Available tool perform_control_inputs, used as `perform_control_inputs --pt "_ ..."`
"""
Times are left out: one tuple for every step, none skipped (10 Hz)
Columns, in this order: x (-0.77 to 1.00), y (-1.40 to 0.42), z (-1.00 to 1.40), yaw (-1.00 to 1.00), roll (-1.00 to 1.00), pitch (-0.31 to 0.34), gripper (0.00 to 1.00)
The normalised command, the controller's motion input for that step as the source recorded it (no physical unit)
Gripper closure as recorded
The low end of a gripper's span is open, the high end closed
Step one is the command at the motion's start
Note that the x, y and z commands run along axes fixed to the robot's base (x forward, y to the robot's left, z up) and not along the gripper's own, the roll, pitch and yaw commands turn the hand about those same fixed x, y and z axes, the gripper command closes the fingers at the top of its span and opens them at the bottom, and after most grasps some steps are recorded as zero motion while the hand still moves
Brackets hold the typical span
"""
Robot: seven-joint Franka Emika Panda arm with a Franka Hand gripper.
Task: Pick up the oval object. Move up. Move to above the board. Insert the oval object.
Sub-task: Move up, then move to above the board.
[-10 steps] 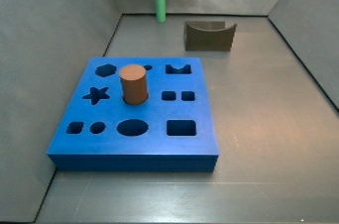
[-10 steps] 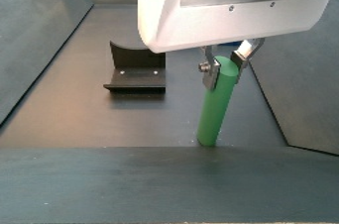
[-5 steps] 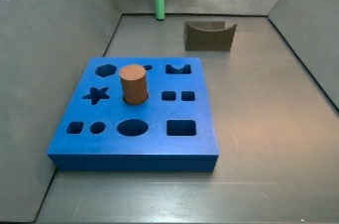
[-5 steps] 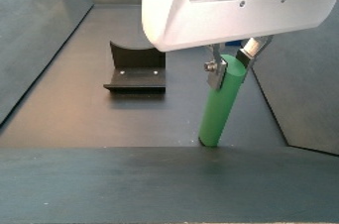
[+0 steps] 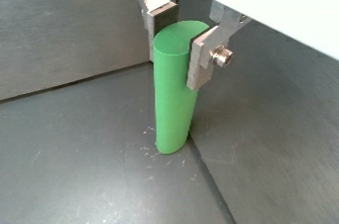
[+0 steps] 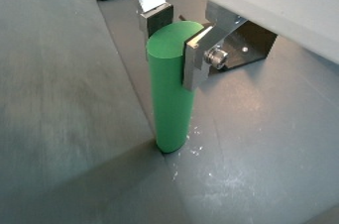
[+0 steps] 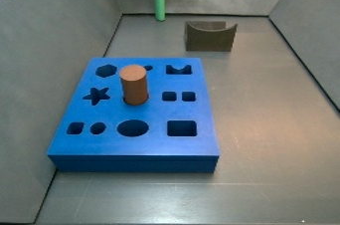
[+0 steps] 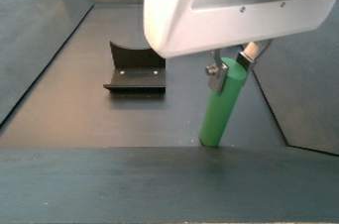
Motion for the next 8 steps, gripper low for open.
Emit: perform_control_inputs --pt "0.0 0.0 0.83 0.0 0.0 0.0 1.0" --pt "-0.06 0.06 0.8 -0.03 0.0 0.022 1.0" --pt "-0.06 0.04 0.69 -0.04 0.02 0.047 1.0" --pt "-0.05 0.03 0.61 -0.04 0.03 0.063 1.0" --pt "-0.02 0.01 0.38 -0.01 0.06 0.088 1.0" --pt "-0.01 0.0 0.24 0.01 0.06 0.103 1.0" --pt "-0.36 -0.31 1.0 -0.05 0.51 0.218 1.0" --pt "-0.36 -0.32 1.0 -0.04 0.51 0.213 1.0"
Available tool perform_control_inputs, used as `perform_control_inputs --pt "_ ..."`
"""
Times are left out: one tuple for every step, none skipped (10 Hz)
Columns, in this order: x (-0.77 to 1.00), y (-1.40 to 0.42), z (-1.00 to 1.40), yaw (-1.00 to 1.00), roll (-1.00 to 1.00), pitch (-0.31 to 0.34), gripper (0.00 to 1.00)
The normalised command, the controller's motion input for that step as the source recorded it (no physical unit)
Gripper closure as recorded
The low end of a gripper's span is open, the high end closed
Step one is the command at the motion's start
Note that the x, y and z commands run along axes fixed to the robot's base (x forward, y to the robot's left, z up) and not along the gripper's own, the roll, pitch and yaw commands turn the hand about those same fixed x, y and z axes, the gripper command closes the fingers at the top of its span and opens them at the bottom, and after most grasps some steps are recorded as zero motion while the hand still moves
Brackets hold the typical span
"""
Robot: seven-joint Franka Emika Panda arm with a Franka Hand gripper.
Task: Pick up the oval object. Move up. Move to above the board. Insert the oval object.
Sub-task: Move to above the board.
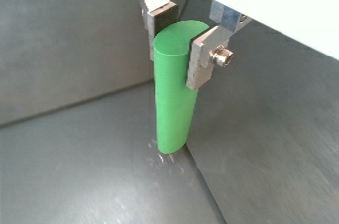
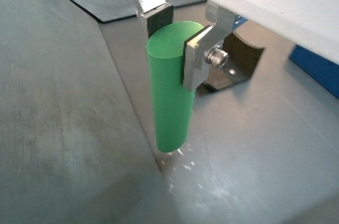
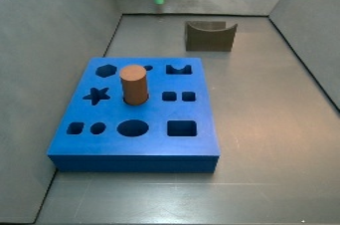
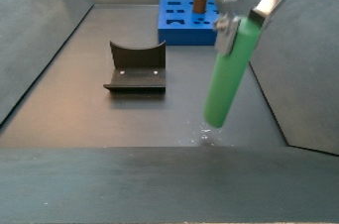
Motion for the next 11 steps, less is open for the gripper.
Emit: perform_control_inputs --pt "-0.33 -0.29 1.0 0.01 0.43 0.11 1.0" --pt "-0.29 -0.25 1.0 0.03 0.32 0.06 1.0" --pt "-0.26 -0.22 1.0 0.03 0.23 0.053 1.0" --pt "-0.23 -0.2 1.0 0.03 0.19 0.056 1.0" --pt "-0.18 -0.17 1.0 0.03 0.14 0.051 1.0" --pt "-0.15 -0.14 0.89 0.03 0.13 0.044 1.0" --pt "-0.09 -0.08 0.66 0.03 0.12 0.045 1.0" --pt "-0.05 -0.05 0.49 0.04 0.11 0.058 1.0" --pt "-0.01 -0.02 0.26 0.04 0.1 0.083 1.0" --pt "0.2 -1.0 0.07 -1.0 -0.17 0.209 1.0" --pt "0.2 -1.0 0.05 -1.0 -0.18 0.208 1.0"
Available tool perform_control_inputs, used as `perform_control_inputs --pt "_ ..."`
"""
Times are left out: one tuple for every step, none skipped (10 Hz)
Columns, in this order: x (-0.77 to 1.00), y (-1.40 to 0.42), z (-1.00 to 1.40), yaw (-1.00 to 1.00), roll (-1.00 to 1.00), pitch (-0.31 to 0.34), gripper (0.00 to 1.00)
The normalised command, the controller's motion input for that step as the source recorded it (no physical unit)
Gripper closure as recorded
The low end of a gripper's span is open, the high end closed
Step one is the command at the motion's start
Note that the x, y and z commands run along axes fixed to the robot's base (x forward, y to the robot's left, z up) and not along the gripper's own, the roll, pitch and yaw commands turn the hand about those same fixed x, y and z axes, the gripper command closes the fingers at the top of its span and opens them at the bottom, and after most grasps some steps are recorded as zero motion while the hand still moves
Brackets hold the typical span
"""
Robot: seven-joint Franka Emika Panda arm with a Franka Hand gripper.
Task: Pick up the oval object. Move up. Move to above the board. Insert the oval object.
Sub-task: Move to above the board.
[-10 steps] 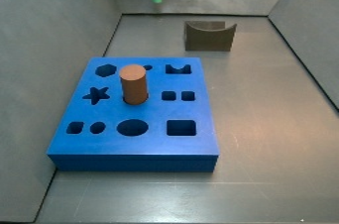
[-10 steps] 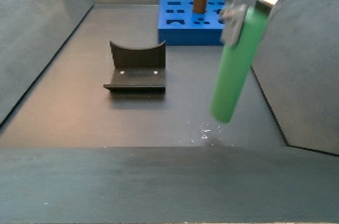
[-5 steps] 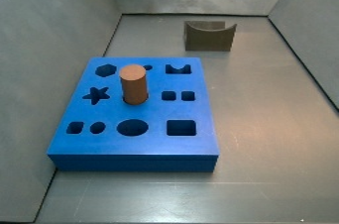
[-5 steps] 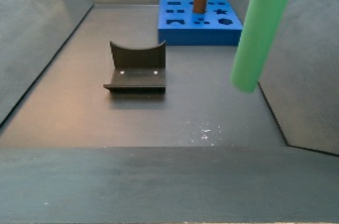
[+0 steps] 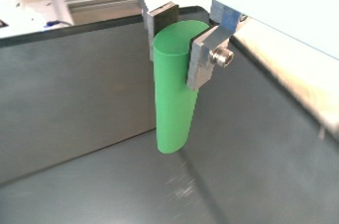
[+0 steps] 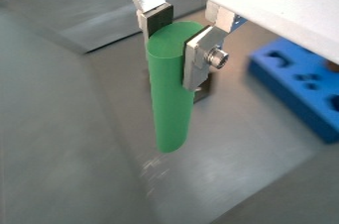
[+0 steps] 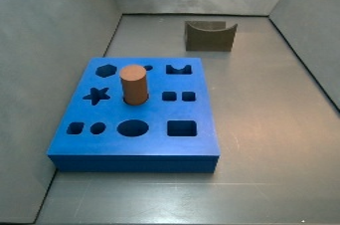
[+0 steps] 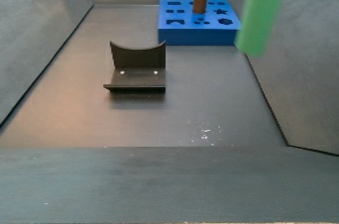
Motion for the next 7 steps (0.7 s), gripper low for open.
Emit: perform_control_inputs --pt "0.2 -1.0 0.05 -1.0 -0.21 0.228 1.0" --pt "0.2 -1.0 0.06 -0.96 -0.29 0.251 1.0" --pt "0.21 -1.0 0.06 -0.61 -0.19 0.224 1.0" --pt "0.22 -1.0 0.06 -0.38 -0.13 0.199 1.0" --pt "0.22 -1.0 0.06 -0.27 -0.11 0.184 1.0" --pt "0.23 -1.0 0.06 -0.11 -0.08 0.157 1.0" --pt "0.23 -1.0 0.06 -0.06 -0.05 0.144 1.0"
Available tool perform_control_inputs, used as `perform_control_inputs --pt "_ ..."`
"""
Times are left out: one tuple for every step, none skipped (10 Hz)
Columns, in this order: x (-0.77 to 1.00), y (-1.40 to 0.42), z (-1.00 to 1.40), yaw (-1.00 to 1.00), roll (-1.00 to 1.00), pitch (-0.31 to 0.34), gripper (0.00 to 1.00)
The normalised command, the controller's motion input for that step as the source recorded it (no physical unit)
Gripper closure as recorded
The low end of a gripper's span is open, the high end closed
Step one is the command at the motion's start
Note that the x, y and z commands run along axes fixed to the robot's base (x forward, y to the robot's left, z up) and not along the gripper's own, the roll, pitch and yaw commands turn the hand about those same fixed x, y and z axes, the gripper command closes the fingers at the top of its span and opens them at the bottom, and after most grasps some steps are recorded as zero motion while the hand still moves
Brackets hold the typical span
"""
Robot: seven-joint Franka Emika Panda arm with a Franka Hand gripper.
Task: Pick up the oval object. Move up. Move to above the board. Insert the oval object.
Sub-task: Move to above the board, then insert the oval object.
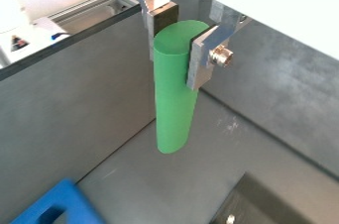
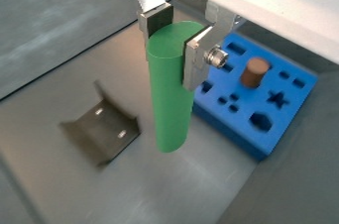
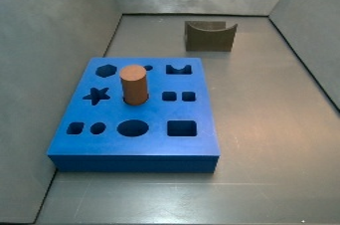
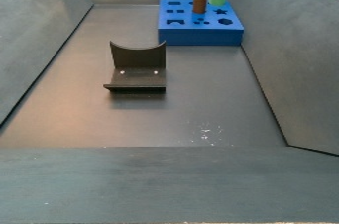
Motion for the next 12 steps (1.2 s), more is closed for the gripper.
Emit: perform_control_inputs --pt "0.24 -1.0 0.06 -0.03 -0.02 0.131 1.0" --pt "0.25 -1.0 0.06 -0.02 -0.03 0.126 1.0" --pt "0.26 -1.0 0.07 -0.01 -0.02 0.128 1.0" --pt "0.26 -1.0 0.07 0.0 -0.02 0.13 1.0" --pt "0.28 -1.0 0.08 0.0 0.0 0.135 1.0" --pt "0.29 -1.0 0.08 0.0 -0.01 0.134 1.0" --pt "0.31 -1.0 0.08 0.0 0.0 0.129 1.0" --pt "0.32 -1.0 0.09 0.01 0.0 0.132 1.0" --pt "0.27 -0.73 0.07 0.01 0.01 0.132 1.0" --pt "0.2 -0.49 0.06 0.01 0.02 0.122 1.0" --pt "0.16 -0.36 0.05 0.01 0.02 0.112 1.0" --pt "-0.04 0.0 -0.05 0.0 0.0 0.0 1.0"
